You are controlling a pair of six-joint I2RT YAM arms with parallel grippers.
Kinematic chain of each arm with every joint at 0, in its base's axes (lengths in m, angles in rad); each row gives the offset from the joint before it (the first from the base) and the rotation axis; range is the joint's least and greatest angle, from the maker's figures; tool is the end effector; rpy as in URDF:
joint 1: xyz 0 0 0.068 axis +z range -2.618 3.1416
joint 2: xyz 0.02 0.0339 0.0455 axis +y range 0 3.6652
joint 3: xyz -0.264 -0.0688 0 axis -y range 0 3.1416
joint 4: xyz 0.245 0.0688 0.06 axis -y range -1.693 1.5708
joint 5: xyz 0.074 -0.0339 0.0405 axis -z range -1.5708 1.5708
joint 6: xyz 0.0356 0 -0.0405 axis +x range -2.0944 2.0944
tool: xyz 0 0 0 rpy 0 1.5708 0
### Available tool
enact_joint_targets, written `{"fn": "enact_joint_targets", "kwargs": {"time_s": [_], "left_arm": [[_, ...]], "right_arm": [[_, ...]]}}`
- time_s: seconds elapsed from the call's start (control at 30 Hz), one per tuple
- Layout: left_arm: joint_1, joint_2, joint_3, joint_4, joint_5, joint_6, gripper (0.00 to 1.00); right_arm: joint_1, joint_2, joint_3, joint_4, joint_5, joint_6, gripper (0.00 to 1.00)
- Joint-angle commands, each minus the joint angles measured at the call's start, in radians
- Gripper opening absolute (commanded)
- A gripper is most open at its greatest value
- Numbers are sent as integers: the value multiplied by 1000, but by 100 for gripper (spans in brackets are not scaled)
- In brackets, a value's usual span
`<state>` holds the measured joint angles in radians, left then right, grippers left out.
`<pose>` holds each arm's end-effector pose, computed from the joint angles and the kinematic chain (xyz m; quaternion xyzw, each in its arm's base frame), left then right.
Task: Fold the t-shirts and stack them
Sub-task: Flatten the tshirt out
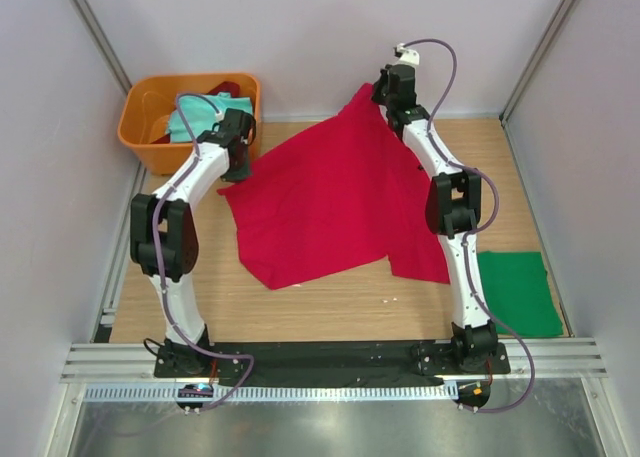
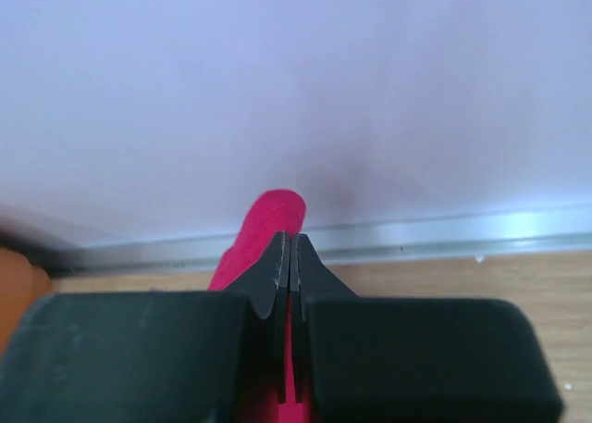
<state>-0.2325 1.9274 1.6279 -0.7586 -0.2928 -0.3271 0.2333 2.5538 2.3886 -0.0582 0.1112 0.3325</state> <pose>0.4081 -0.0861 0.2517 -0.0822 0.9542 0.0664 0.2801 0.5826 0.1344 0.2546 0.0733 0.7776 0.1322 0.6103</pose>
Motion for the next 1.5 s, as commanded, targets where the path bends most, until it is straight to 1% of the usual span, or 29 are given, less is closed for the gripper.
{"fn": "enact_joint_targets", "kwargs": {"time_s": [0.0,0.03,0.07,0.1,0.13,0.17,0.2,0.23,0.27,0.3,0.37,0.43,0.47,0.5,0.53,0.57,0.6,0.63,0.67,0.73,0.77,0.83,0.87,0.9,0.97,1.2,1.3,1.33,1.47], "left_arm": [[4,31,53,41,-60,39,0],[4,44,58,51,-83,40,0],[4,57,88,51,-113,46,8],[4,103,114,36,-147,46,22],[4,123,145,18,-184,45,55],[4,140,197,-19,-248,43,68],[4,153,219,-36,-268,46,71],[4,151,236,-50,-290,43,73],[4,137,240,-60,-304,36,75],[2,116,233,-61,-305,31,77],[-2,30,178,-51,-292,25,78],[-17,-37,126,-42,-244,11,75],[-24,-91,71,-41,-208,5,72],[-36,-120,38,-33,-147,-1,62],[-62,-161,-32,-25,-113,-6,59],[-82,-175,-69,2,-79,-7,59],[-131,-166,-139,10,70,-32,59],[-160,-157,-173,18,117,-65,59],[-171,-131,-187,21,159,-82,59],[-183,-108,-223,42,254,-160,58],[-183,-97,-244,59,280,-190,57],[-183,-84,-304,87,287,-237,52],[-183,-81,-321,108,326,-269,52],[-183,-79,-335,113,328,-282,52],[-183,-79,-376,123,330,-323,52],[-183,-113,-513,125,345,-434,50],[-183,-171,-592,128,354,-470,50],[-183,-191,-643,139,351,-478,50],[-183,-289,-753,154,342,-503,51]], "right_arm": [[-6,-63,12,133,51,4,1],[-8,-57,11,145,59,2,1],[-11,-49,11,159,58,3,1],[-14,-15,24,179,59,7,16],[-22,9,52,167,48,13,26],[-28,40,93,138,32,14,36],[-34,74,174,65,16,13,48],[-35,71,191,10,31,10,52],[-35,54,185,-46,56,8,58],[-35,31,125,-60,73,13,65],[-38,-64,63,-109,91,11,66],[-38,-153,-17,-208,110,11,68],[-40,-180,-37,-298,140,16,68],[-40,-207,-81,-345,151,34,69],[-42,-260,-110,-388,154,43,69],[-43,-289,-144,-457,157,51,69],[-45,-382,-337,-515,156,77,68],[-43,-415,-398,-517,157,83,68],[-43,-487,-519,-509,156,89,64],[-43,-539,-606,-523,145,95,57],[-43,-565,-632,-573,143,99,47],[-45,-593,-696,-618,127,100,41],[-45,-607,-760,-629,110,100,38],[-43,-638,-788,-631,96,97,36],[-45,-668,-883,-611,78,97,36],[-45,-725,-1066,-566,73,120,36],[-43,-759,-1161,-542,74,146,36],[-43,-768,-1187,-533,71,154,36],[-45,-823,-1333,-516,33,186,36]]}}
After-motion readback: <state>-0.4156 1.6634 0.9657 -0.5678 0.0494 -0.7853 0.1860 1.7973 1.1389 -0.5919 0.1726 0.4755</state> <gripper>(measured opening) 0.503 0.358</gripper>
